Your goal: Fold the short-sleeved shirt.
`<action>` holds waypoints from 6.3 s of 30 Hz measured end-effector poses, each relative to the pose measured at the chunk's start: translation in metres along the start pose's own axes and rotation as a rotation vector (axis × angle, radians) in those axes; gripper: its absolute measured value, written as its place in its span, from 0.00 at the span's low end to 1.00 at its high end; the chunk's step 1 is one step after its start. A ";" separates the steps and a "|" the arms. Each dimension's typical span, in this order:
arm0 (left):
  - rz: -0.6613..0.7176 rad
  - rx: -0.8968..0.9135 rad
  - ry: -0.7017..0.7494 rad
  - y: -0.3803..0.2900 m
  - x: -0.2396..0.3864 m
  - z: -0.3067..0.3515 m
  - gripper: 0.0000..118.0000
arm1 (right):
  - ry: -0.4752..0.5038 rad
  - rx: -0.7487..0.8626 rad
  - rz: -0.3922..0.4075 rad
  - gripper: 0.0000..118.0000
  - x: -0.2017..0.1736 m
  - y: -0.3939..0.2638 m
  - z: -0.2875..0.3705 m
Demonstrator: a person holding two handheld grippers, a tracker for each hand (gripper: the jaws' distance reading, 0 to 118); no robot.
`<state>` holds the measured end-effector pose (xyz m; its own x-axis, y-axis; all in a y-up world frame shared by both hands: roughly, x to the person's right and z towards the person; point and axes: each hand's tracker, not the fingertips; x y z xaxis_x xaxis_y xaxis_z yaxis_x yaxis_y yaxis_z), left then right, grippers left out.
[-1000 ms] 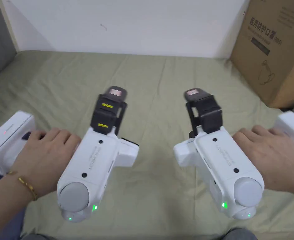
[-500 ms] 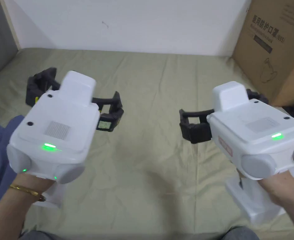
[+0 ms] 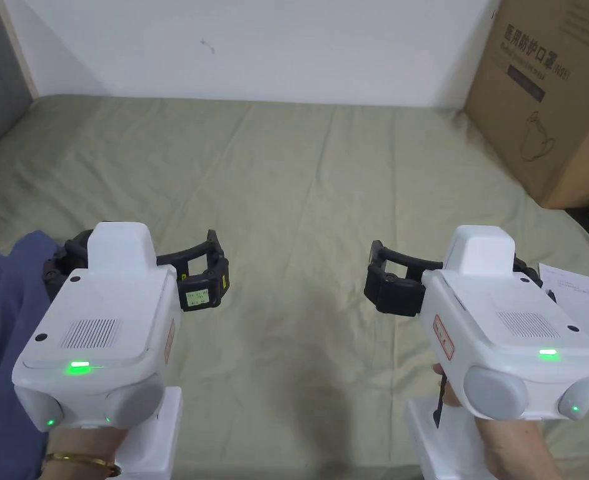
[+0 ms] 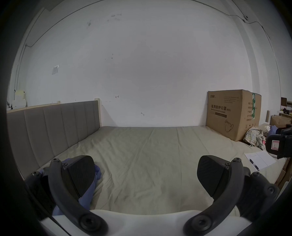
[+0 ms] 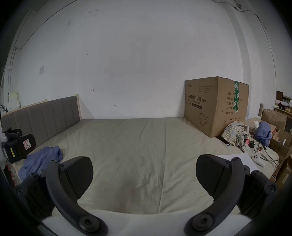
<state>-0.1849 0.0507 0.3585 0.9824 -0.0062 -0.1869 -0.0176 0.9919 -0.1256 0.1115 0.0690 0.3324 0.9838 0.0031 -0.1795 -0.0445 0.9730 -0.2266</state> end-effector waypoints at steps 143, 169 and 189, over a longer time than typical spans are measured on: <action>0.299 -0.959 0.296 -0.087 -0.313 -0.255 0.02 | 0.502 -0.207 0.165 0.00 -0.191 -0.020 -0.085; 0.240 -0.084 0.081 0.283 -0.192 -0.008 0.02 | 0.346 0.103 0.081 0.00 -0.086 0.040 0.067; 0.137 -0.278 -0.269 0.242 0.047 -0.127 0.02 | 0.006 0.150 0.042 0.00 0.022 0.044 0.109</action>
<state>-0.1670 0.2745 0.1960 0.9805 0.1931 0.0368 -0.1647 0.9092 -0.3824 0.1506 0.1368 0.4227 0.9805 0.0433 -0.1918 -0.0583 0.9956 -0.0732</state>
